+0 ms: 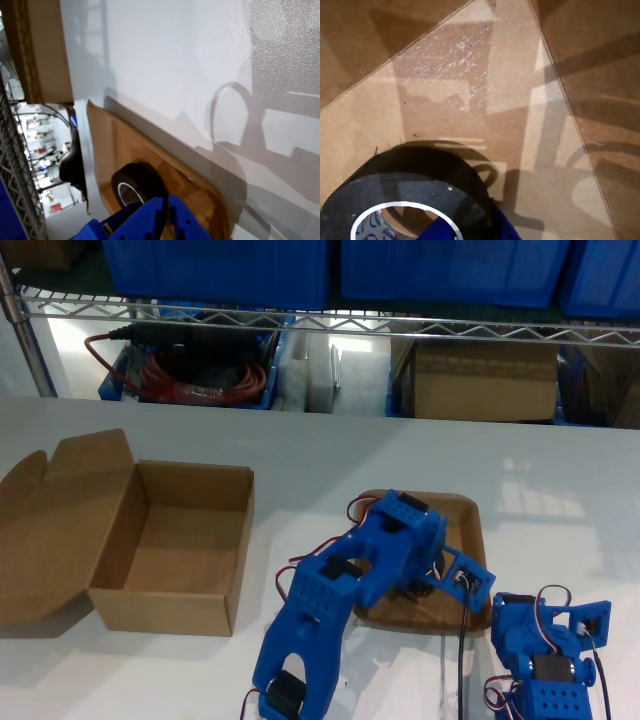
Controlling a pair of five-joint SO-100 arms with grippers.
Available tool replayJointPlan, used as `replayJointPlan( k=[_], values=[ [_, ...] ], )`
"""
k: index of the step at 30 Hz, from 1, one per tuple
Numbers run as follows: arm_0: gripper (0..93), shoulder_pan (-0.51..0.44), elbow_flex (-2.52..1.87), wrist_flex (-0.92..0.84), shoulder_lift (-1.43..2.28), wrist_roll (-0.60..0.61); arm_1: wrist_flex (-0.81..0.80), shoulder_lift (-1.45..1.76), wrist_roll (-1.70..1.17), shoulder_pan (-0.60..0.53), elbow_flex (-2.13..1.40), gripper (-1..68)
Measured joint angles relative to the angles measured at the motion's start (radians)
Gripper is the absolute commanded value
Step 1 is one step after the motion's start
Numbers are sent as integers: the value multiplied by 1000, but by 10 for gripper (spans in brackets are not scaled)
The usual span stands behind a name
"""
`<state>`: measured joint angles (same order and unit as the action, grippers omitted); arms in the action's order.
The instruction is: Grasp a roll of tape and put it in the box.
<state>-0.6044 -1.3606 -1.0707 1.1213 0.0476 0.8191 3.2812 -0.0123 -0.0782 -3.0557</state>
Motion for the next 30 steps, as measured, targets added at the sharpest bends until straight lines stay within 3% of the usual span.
replayJointPlan(
  k=[8, 12, 17, 22, 30],
  values=[
    [-2, 3, -2, 2, 23, 28, 0, 0, 0, 0, 0, 3],
    [-1, 61, -11, 2, 150, 64, 0, 0, 0, 0, 0, 3],
    [-1, 253, -144, 3, 486, 74, 0, 0, 0, 0, 0, 3],
    [-1, 517, -278, 5, 813, 58, 0, 0, 0, 0, 0, 3],
    [-1, 937, -374, -18, 945, -18, 0, 0, 0, 0, 0, 3]
  ],
)
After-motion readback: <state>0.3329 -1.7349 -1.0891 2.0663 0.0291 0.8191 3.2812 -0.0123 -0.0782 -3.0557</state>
